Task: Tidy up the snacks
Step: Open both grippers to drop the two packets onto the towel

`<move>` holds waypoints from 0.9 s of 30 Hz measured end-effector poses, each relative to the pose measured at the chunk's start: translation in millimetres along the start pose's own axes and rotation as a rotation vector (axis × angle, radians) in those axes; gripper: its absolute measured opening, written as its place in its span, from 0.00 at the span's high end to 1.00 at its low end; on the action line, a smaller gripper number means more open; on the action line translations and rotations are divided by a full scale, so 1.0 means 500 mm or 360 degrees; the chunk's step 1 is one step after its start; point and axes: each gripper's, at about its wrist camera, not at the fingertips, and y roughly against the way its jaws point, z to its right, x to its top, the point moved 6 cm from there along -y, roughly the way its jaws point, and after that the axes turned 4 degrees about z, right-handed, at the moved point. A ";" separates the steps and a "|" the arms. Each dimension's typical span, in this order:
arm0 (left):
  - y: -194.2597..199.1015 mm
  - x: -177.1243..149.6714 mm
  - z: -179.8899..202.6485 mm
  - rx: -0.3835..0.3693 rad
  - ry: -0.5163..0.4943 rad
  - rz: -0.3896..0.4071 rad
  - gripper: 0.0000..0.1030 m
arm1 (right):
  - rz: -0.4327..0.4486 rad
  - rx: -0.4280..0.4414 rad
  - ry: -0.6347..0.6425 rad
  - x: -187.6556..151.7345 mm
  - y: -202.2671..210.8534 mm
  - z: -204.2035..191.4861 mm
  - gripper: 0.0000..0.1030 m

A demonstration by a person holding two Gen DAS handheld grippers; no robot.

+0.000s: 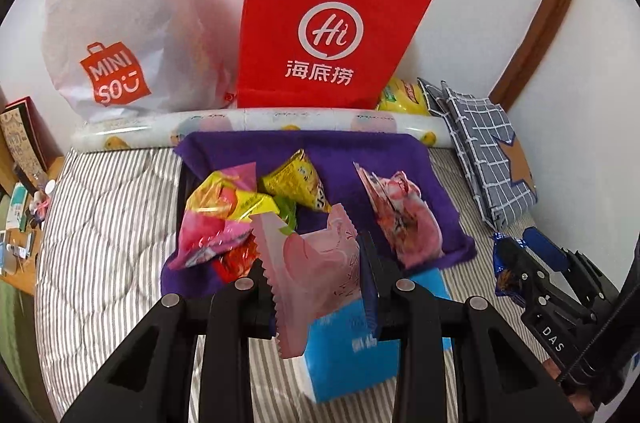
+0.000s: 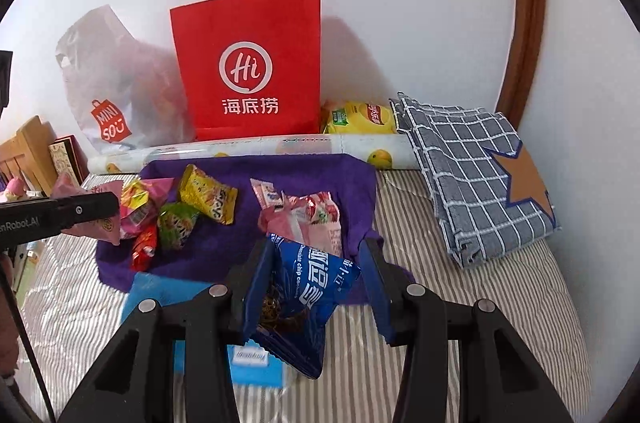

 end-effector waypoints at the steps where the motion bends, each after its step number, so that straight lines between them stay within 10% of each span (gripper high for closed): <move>1: -0.008 0.005 0.002 0.0000 0.0002 -0.0003 0.70 | -0.0001 -0.0001 0.0005 0.004 -0.008 0.003 0.58; 27: -0.148 0.033 0.017 0.0059 -0.0003 -0.0051 0.70 | -0.0026 0.0119 0.0038 0.057 -0.204 0.023 0.58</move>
